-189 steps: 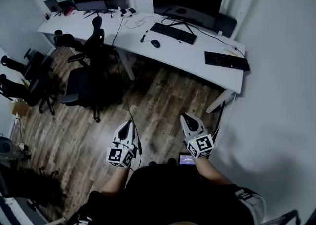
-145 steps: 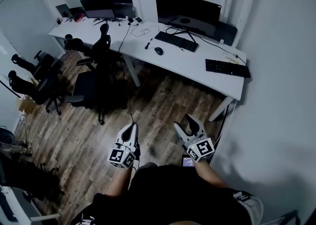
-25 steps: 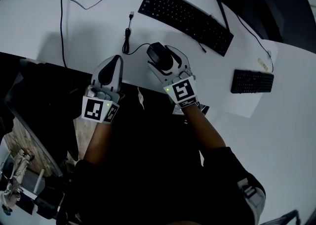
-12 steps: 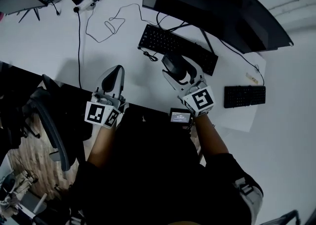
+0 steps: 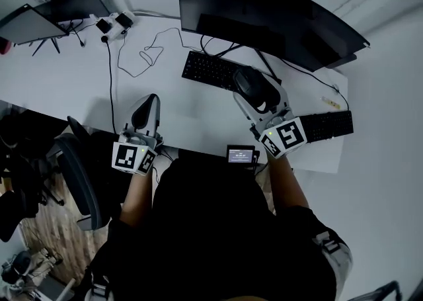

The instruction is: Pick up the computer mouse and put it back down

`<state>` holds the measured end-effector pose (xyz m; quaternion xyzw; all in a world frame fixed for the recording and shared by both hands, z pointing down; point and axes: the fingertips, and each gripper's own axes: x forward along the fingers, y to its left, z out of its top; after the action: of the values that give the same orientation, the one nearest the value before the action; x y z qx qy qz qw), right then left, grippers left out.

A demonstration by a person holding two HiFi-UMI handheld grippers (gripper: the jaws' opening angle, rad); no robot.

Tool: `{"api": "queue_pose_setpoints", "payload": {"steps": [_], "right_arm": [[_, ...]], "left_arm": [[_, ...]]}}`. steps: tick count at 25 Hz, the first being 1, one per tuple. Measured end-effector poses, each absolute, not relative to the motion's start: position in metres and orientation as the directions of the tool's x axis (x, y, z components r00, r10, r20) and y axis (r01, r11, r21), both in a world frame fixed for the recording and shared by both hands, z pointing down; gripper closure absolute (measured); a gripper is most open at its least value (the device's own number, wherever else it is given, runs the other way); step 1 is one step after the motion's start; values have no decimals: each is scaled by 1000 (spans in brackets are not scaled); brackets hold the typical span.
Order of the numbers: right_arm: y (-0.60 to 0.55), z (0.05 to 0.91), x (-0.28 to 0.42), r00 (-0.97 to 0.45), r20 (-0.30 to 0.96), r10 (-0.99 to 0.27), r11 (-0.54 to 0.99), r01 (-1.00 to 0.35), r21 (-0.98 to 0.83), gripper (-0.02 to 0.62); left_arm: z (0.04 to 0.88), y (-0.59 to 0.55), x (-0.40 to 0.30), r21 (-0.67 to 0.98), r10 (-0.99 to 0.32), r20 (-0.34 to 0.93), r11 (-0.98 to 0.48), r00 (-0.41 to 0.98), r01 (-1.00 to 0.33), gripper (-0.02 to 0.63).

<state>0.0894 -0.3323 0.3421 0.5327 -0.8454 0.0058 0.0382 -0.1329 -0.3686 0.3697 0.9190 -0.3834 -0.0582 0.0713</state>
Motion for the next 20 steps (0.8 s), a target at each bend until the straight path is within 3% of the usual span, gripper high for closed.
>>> {"api": "queue_pose_setpoints", "payload": {"steps": [20], "right_arm": [[-316, 335, 107, -387, 52, -921, 387, -922, -13, 281]], "left_arm": [[354, -364, -120, 180, -667, -58, -739, 742, -650, 611]]}}
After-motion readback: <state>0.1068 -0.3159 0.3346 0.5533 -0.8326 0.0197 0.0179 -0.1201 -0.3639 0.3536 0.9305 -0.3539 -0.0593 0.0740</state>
